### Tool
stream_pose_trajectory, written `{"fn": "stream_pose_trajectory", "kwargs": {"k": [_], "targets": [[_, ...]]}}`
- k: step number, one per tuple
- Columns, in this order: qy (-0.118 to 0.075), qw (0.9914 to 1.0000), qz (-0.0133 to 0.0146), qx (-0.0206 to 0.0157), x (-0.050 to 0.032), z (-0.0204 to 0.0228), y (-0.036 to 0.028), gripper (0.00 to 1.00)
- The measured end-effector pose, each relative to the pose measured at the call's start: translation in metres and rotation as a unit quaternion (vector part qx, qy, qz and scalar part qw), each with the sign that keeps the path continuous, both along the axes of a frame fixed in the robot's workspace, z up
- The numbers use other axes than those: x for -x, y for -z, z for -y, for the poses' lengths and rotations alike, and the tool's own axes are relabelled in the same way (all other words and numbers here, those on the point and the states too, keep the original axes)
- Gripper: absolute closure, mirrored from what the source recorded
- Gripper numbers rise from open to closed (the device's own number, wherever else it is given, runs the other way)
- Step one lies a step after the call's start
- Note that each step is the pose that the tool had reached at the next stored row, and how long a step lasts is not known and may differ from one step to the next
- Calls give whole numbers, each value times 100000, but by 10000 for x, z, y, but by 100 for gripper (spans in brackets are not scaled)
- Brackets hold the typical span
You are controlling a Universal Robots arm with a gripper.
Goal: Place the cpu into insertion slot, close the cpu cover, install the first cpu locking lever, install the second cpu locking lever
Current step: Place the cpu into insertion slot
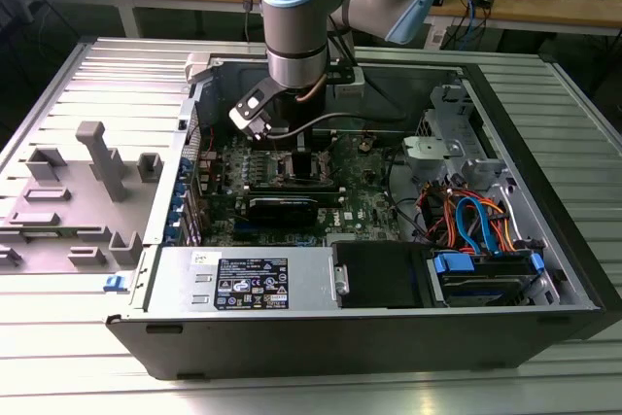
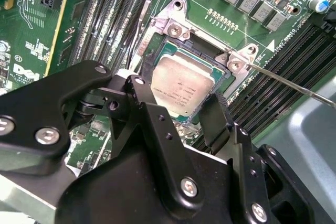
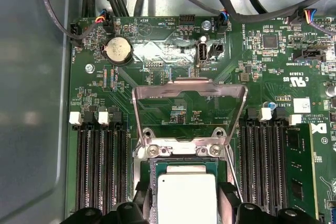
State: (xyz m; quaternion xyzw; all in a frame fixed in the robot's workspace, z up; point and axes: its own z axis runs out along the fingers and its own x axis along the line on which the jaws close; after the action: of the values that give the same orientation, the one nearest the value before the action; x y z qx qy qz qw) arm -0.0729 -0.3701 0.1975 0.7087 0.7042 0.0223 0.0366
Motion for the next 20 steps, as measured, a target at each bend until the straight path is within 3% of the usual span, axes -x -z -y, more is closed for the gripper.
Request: {"fn": "stream_pose_trajectory", "kwargs": {"k": [3,4,14,20], "targets": [[-1,100000,-11,15,0,0,0,40],[0,100000,-7,9,0,0,1,45],[6,100000,14,8,0,-1,-18,45],[453,99998,-11,322,-2,-11,-17,45]]}}
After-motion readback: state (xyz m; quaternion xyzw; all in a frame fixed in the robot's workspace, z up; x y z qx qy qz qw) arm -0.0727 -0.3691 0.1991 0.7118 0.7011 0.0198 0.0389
